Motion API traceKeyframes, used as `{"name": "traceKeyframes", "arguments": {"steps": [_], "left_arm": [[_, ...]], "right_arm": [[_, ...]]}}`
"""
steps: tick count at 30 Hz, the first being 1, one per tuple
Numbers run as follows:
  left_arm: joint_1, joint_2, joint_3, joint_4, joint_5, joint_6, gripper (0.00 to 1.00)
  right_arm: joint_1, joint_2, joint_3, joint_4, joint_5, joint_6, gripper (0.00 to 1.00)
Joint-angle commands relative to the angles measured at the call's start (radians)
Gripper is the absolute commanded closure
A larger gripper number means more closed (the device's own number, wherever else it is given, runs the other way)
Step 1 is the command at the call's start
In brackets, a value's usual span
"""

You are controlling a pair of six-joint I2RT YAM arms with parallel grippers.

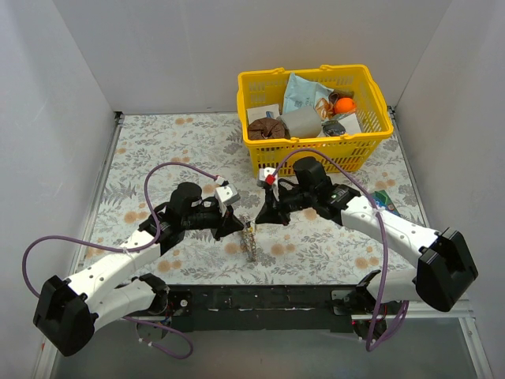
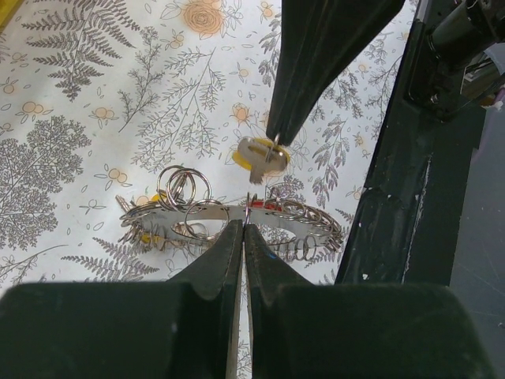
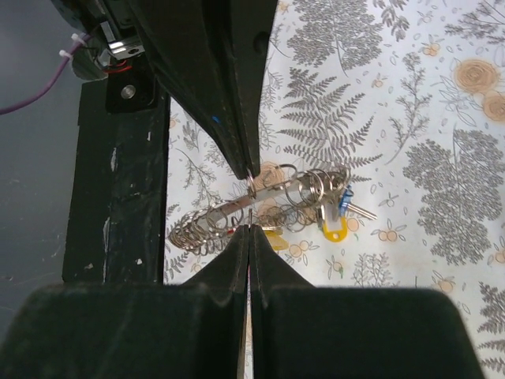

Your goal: Put the keys on the keyring

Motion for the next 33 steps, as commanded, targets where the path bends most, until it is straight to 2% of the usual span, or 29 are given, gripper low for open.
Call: {"name": "traceKeyframes", "arguments": {"steps": [1, 10, 33], "left_arm": [[-0.005, -0.007, 0.04, 0.021, 0.025, 0.005, 1.0], [-0.005, -0.012, 0.038, 0.031, 0.039, 0.0, 1.0], [-0.005, -0.038, 0.029, 0.036, 0.051, 0.002, 1.0]], "right_arm": [[0.037, 0.023, 0.06, -0.015, -0.037, -0.028, 0.99], [0.085, 0.06, 0.083, -0.009, -0.005, -0.035, 0.99], [0.086, 0.09, 0.064, 0.034, 0.067, -0.023, 0.99]]}}
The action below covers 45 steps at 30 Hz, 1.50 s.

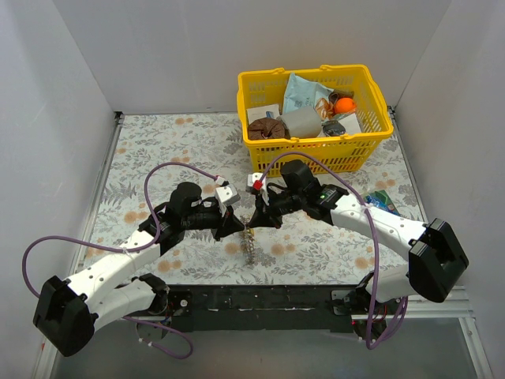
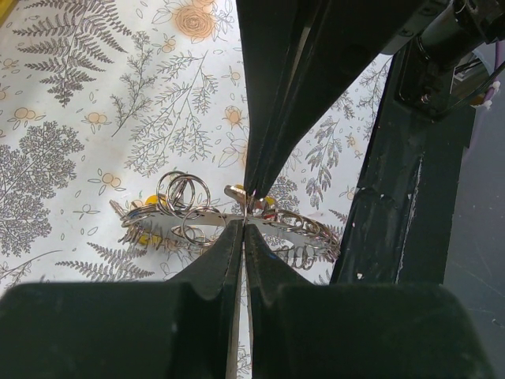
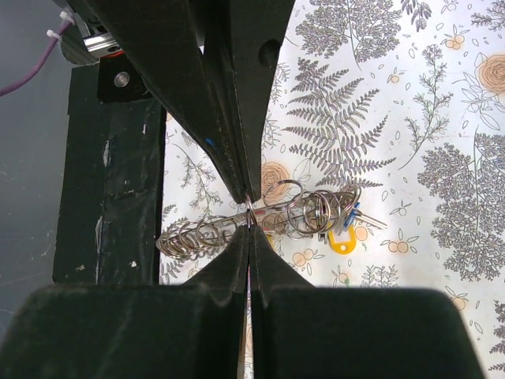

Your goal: Put the keys on the keyring

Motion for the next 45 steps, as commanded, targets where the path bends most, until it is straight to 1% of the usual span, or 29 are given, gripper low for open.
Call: {"name": "traceKeyframes", "arguments": {"steps": [1, 34, 45], "left_arm": [[-0.005, -0.036, 0.029, 0.029, 0.028, 0.004, 1.0], [-0.005, -0.117, -0.003, 0.074, 0.018, -0.005, 1.0], [-0.005, -0.137, -0.016, 0.114, 0.027, -0.026, 1.0]], "right_arm": [[0.004, 0.004, 0.014, 0.05, 0.013, 0.002, 0.99], [0.001, -0.001, -0.047, 0.062, 0.0, 0.001, 0.99], [0.003, -0.001, -0.046, 0.064, -0.023, -0.002, 0.99]]}}
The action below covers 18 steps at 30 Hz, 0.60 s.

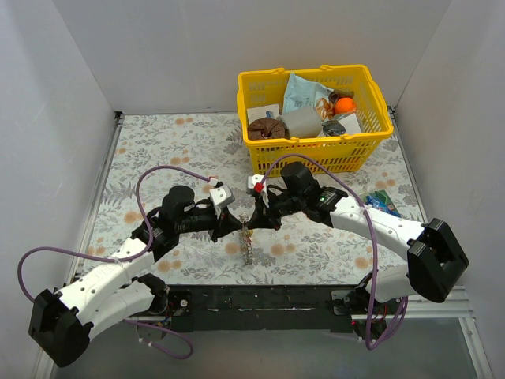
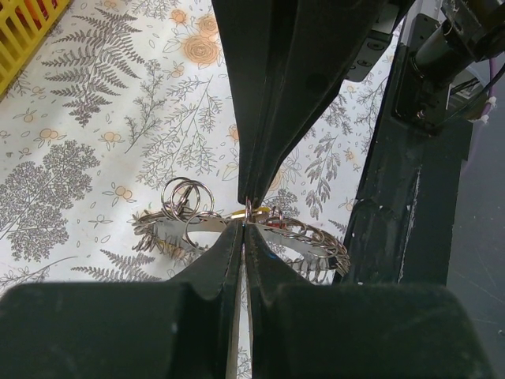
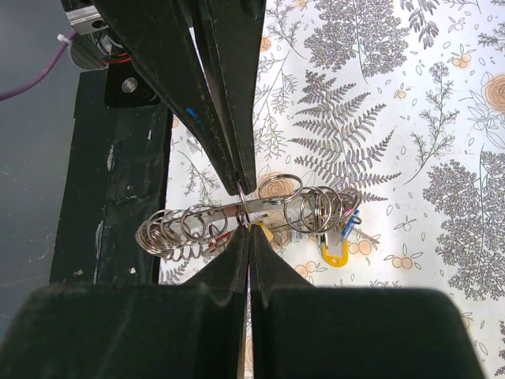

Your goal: Put the keys on the keyring

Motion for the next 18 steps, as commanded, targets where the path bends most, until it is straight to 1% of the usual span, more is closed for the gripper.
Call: {"name": "traceKeyframes", "arguments": {"steps": [1, 5, 6, 7, 9, 10, 12, 13, 14, 16, 18], "left_arm": [[-0.005, -0.04, 0.008, 0.099, 0.045, -0.018, 1.0], [-0.005, -0.04, 0.006, 0.099, 0.043, -0.02, 1.0], [-0.005, -0.04, 0.006, 0.099, 0.042, -0.02, 1.0], [-0.007, -0.04, 0.006, 0.099, 0.042, -0.02, 1.0], [-0.005, -0.04, 0.006, 0.099, 0.04, -0.02, 1.0], [-0.005, -0.039, 0.006, 0.101, 0.04, -0.02, 1.0], [-0.005, -0.037, 0.011, 0.098, 0.04, -0.018, 1.0], [-0.007, -0.033, 0.014, 0.099, 0.04, -0.018, 1.0], [-0.005, -0.031, 0.015, 0.101, 0.043, -0.018, 1.0], [-0.007, -0.024, 0.018, 0.102, 0.046, -0.018, 1.0], [-0.007, -0.017, 0.02, 0.109, 0.054, -0.018, 1.0]], "right_arm": [[0.002, -0.009, -0.011, -0.004, 0.003, -0.002, 0.99], [0.002, -0.039, -0.018, 0.008, 0.037, 0.007, 0.98], [0.002, -0.048, -0.022, 0.021, 0.061, 0.011, 0.89], [0.002, -0.07, -0.033, 0.027, 0.074, 0.018, 0.74], [0.0, -0.094, -0.047, 0.05, 0.104, 0.021, 0.59], [0.0, -0.12, -0.054, 0.055, 0.12, 0.025, 0.47], [-0.001, -0.15, -0.076, 0.071, 0.152, 0.025, 0.36], [-0.004, -0.177, -0.082, 0.073, 0.16, 0.025, 0.16], [-0.01, -0.188, -0.096, 0.076, 0.163, 0.025, 0.14], [-0.018, -0.226, -0.103, 0.103, 0.161, 0.031, 0.14], [-0.033, -0.245, -0.11, 0.119, 0.12, 0.041, 0.14]]}}
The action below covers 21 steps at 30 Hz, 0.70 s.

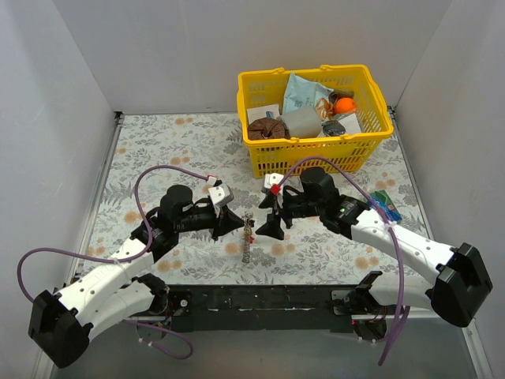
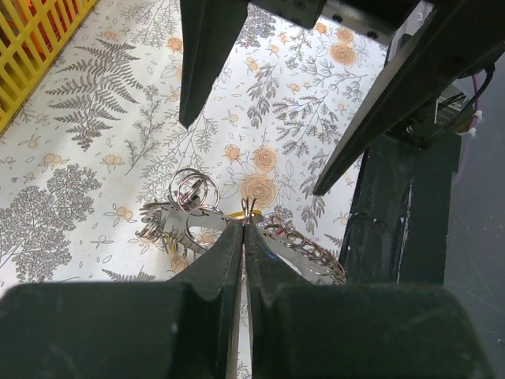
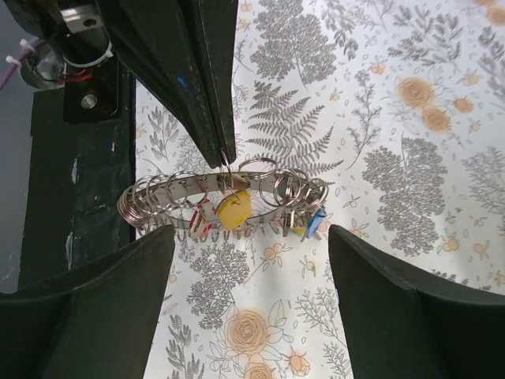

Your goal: Put the keys on the keyring

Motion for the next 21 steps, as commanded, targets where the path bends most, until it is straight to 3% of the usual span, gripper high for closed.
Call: {"name": "traceKeyframes", "arguments": {"steps": [1, 5, 6, 7, 13, 21], "left_arm": [[-0.005, -0.004, 0.023, 0.055, 0.036, -0.001, 1.0], [-0.005, 0.002, 0.017, 0.08, 0.061, -0.001, 1.0], [-0.005, 0.002, 0.014, 0.084, 0.07, -0.005, 1.0], [-0.005, 0.002, 0.012, 0.09, 0.073, -0.006, 1.0], [-0.005, -0.005, 0.008, 0.1, 0.072, -0.008, 1.0], [-0.007, -0.001, 0.004, 0.113, 0.084, -0.011, 1.0]], "right_arm": [[-0.027, -0.071, -0.011, 0.087, -0.03, 0.021, 0.14], [-0.048, -0.068, -0.018, 0.149, -0.138, 0.064, 0.17], [-0.05, -0.06, -0.012, 0.159, -0.19, 0.076, 0.21], [-0.051, -0.04, 0.003, 0.162, -0.211, 0.079, 0.31], [-0.051, 0.007, 0.029, 0.163, -0.299, 0.09, 0.48], [-0.051, 0.03, 0.032, 0.182, -0.32, 0.116, 0.55]]}}
